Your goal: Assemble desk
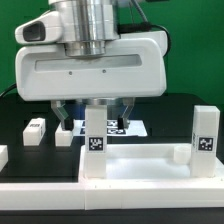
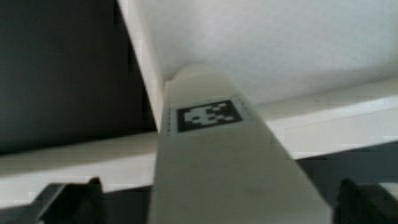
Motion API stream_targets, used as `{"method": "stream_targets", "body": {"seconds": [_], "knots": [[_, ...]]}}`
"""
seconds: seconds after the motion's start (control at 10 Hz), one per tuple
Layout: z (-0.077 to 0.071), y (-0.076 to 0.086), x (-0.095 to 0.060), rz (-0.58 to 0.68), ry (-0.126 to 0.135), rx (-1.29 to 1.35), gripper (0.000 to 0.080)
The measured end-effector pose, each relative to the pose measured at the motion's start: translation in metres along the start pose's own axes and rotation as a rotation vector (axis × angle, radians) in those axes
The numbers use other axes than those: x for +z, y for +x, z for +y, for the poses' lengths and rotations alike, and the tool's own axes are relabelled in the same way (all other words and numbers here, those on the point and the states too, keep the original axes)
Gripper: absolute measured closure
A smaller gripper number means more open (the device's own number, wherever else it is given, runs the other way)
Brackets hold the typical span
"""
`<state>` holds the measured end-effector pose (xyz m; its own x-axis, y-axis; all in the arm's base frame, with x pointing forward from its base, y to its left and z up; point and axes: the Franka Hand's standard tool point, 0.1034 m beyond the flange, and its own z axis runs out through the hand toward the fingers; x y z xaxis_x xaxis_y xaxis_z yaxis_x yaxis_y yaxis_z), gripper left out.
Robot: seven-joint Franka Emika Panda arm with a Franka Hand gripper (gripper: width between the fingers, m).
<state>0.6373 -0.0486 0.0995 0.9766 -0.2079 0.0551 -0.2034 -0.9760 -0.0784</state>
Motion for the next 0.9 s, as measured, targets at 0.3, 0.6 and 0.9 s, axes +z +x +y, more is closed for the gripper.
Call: {"method": "stream_targets", "body": {"seconds": [0.3, 0.6, 0.9], "knots": [[0.0003, 0.0001, 0.0004, 0.0, 0.0, 0.077, 0.0381], [0.0035, 0.0, 0.0007, -0.002, -0.005, 0.325, 0.0509], [0.0065, -0.0016, 0.0008, -0.038, 0.026, 0.868, 0.0509]]}}
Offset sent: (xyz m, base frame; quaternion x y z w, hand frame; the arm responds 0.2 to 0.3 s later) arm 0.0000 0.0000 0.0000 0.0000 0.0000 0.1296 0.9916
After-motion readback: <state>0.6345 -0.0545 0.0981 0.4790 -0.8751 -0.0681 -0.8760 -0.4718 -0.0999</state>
